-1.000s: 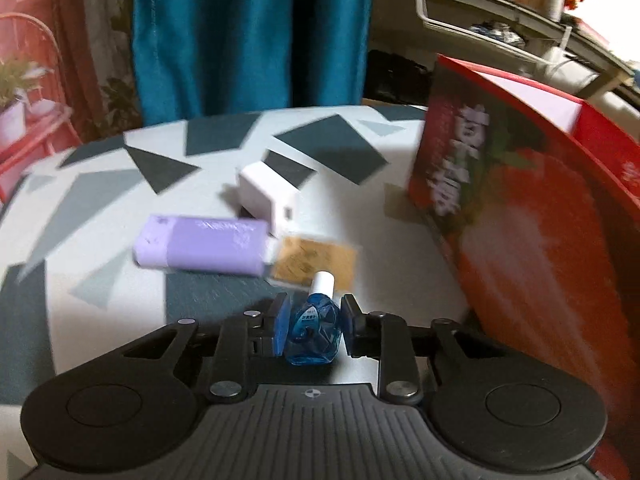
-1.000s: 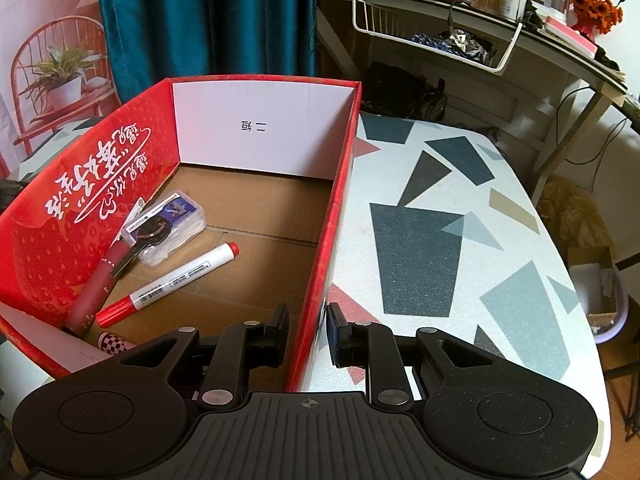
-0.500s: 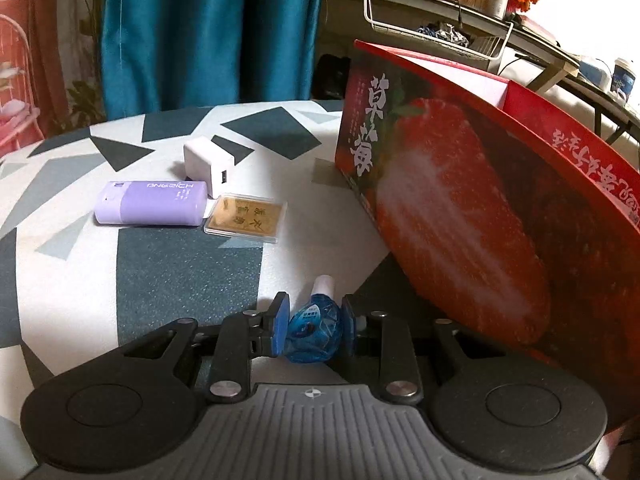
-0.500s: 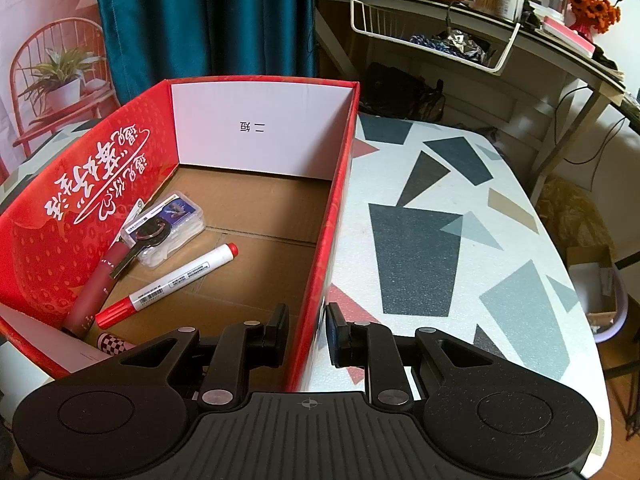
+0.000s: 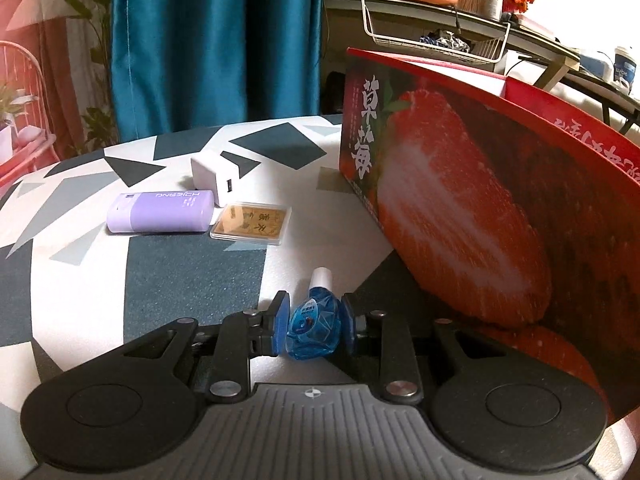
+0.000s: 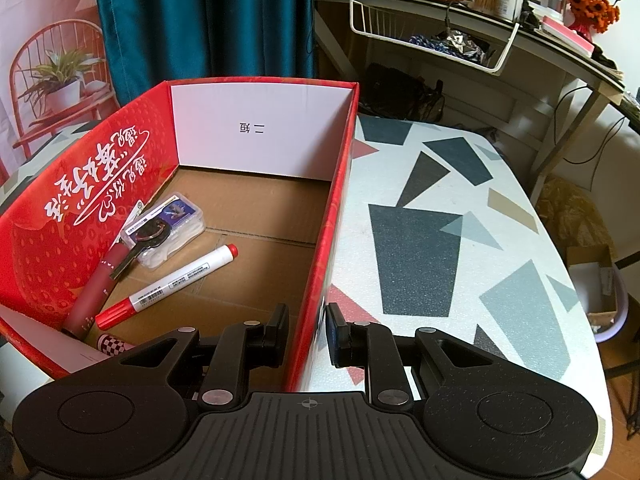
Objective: Organize rigid objects
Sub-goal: 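Return the left tool and grasp the small blue bottle, then carry the blue bottle into the red box and open the left gripper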
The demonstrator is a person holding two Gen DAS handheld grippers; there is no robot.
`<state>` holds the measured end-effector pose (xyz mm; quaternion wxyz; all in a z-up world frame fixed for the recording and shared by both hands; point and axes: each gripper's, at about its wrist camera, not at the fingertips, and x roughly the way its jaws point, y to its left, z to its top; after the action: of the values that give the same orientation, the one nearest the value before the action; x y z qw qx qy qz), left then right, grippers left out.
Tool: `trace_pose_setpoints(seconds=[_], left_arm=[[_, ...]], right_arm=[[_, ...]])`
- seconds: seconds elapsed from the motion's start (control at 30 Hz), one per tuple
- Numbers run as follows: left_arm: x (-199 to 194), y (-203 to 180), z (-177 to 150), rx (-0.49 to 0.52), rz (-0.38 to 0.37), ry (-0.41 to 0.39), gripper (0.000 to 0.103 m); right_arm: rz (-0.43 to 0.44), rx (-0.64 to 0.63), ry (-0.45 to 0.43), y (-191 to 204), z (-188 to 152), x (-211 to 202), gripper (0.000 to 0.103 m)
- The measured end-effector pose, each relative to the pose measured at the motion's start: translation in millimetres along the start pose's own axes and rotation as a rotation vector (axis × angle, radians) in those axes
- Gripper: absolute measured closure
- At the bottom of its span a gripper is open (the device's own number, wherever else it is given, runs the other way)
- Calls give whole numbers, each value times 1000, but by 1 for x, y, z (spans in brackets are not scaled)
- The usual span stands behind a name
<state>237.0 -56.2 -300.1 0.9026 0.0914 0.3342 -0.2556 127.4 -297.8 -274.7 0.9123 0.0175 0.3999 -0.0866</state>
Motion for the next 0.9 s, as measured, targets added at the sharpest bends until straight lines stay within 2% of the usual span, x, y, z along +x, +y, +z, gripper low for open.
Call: trace_pose_setpoints(seconds=[0.27, 0.5, 0.6, 0.7, 0.8, 0.9], left_arm=[[0, 3, 6, -10, -1, 20, 75], [-24, 11, 44, -45, -23, -93, 75], [-39, 7, 69, -29, -72, -159, 75], [-48, -5, 94, 35, -130, -202, 75], [-47, -18, 110, 81, -214, -190, 75], [-42, -36, 119, 159, -239, -180, 75]], right_arm=[[0, 0, 0, 0, 0, 0, 84], [0, 0, 0, 0, 0, 0, 84], [1, -1, 1, 0, 0, 0, 84], [1, -1, 1, 0, 0, 0, 84], [1, -1, 1, 0, 0, 0, 84], [1, 0, 1, 0, 0, 0, 84]])
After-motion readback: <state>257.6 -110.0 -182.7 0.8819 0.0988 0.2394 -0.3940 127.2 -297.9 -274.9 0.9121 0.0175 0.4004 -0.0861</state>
